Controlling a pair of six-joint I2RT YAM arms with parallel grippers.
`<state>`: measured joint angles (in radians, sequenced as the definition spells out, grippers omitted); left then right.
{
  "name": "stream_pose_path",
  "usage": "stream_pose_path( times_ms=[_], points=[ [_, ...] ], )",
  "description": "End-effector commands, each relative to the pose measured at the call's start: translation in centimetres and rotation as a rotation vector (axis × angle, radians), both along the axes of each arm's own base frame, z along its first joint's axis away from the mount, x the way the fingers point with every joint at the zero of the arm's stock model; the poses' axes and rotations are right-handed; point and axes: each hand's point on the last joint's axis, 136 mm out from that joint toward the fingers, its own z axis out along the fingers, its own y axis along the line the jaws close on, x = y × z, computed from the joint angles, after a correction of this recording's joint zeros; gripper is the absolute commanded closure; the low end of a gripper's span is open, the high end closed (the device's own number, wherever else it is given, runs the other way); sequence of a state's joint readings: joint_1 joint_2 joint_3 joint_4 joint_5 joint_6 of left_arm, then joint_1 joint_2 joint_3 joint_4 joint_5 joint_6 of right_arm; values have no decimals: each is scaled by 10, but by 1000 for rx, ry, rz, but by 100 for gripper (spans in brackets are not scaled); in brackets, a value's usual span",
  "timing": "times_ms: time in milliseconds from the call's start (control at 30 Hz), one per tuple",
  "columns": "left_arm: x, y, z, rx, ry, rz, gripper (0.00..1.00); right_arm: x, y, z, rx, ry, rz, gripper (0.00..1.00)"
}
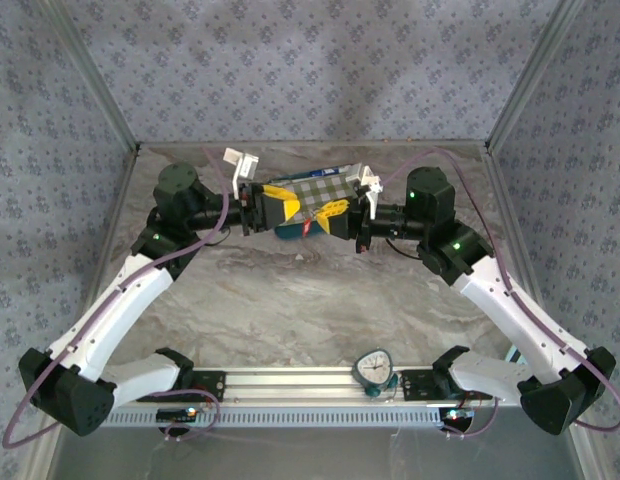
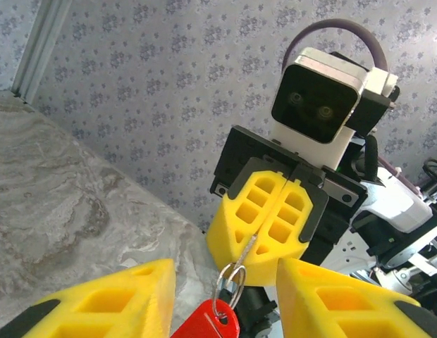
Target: Remove the keys from the keyring
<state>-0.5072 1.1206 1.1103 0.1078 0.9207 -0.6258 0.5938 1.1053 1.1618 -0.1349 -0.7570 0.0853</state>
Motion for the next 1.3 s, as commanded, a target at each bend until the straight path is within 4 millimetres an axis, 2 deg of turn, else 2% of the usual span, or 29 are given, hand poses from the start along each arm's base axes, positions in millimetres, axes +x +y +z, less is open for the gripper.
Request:
stream_pose_path(
  times_ms=[0, 333, 433, 767, 800, 867, 1133, 1167, 1267],
  points=[
    [-11, -3, 12, -7, -49, -50, 55, -4, 0, 11, 17, -21, 19, 100],
    [-19, -17, 3, 26, -38, -107, 53, -6, 0, 12, 20, -17, 23, 100],
    [-21, -17, 4, 25, -44, -112, 58, -5, -1, 12, 18, -18, 18, 100],
    [-21, -16, 5, 26, -52, -101, 90, -3, -4, 12, 18, -22, 2, 100],
    [-21, -16, 5, 24, -54, -101, 93, -4, -5, 25, 33, -46, 2, 100],
    [-21, -15, 6, 21, -55, -95, 99, -4, -5, 28, 37, -51, 0, 100],
    [-4, -4, 16, -47, -38, 10, 100, -7, -7, 33, 58, -77, -4, 100],
    [-2, -2, 17, -59, -34, 24, 100, -6, -6, 22, 48, -63, -3, 100],
    [3, 5, 20, -78, -30, 65, 100, -8, -8, 20, 47, -69, -9, 100]
  ],
)
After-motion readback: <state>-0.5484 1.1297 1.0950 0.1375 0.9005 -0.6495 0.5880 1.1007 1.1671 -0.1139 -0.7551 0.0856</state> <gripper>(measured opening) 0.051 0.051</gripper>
